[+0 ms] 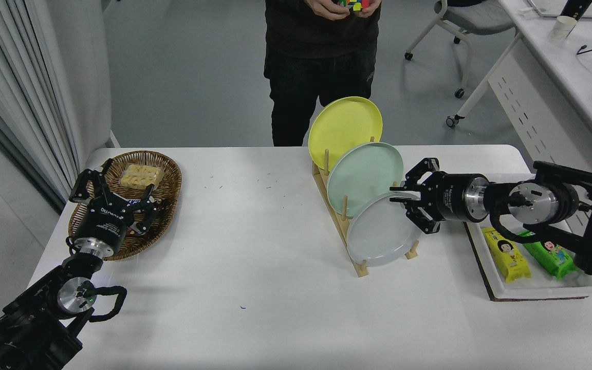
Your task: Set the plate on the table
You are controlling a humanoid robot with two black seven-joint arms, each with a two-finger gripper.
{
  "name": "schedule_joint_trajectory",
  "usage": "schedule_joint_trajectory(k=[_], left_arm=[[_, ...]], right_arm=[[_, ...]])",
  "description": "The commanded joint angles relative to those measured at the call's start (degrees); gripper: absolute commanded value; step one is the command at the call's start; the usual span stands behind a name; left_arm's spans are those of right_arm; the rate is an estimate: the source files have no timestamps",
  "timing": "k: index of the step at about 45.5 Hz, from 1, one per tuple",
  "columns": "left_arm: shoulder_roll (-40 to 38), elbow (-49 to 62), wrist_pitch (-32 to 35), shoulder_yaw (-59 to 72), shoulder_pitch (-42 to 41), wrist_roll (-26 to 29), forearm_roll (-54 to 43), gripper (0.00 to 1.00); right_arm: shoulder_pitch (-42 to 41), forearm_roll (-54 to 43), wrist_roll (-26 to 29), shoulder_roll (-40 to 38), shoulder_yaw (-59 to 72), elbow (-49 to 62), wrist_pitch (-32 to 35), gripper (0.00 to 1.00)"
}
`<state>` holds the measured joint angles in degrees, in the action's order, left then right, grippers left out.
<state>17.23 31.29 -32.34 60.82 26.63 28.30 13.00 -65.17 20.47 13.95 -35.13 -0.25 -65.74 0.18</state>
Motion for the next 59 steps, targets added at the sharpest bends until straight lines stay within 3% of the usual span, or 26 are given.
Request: schedule_joint_trajectory(k=[1, 31, 59], left_arm=[[0.0, 0.0, 0.0, 0.0, 0.0, 0.0, 0.0, 0.98], [0.0, 0.0, 0.0, 0.0, 0.0, 0.0, -0.08, 0.98], [0.0, 0.0, 0.0, 0.0, 0.0, 0.0, 0.01, 0.98]], right_arm=[[-0.14, 0.01, 0.2, 0.15, -0.1, 0.0, 0.0, 0.18], [-0.66, -0.08, 0.37, 0.5, -0.1, 1.32, 0.18, 0.18], [-0.58, 1.32, 0.46, 0.24, -0.01, 1.32, 0.26, 0.1]])
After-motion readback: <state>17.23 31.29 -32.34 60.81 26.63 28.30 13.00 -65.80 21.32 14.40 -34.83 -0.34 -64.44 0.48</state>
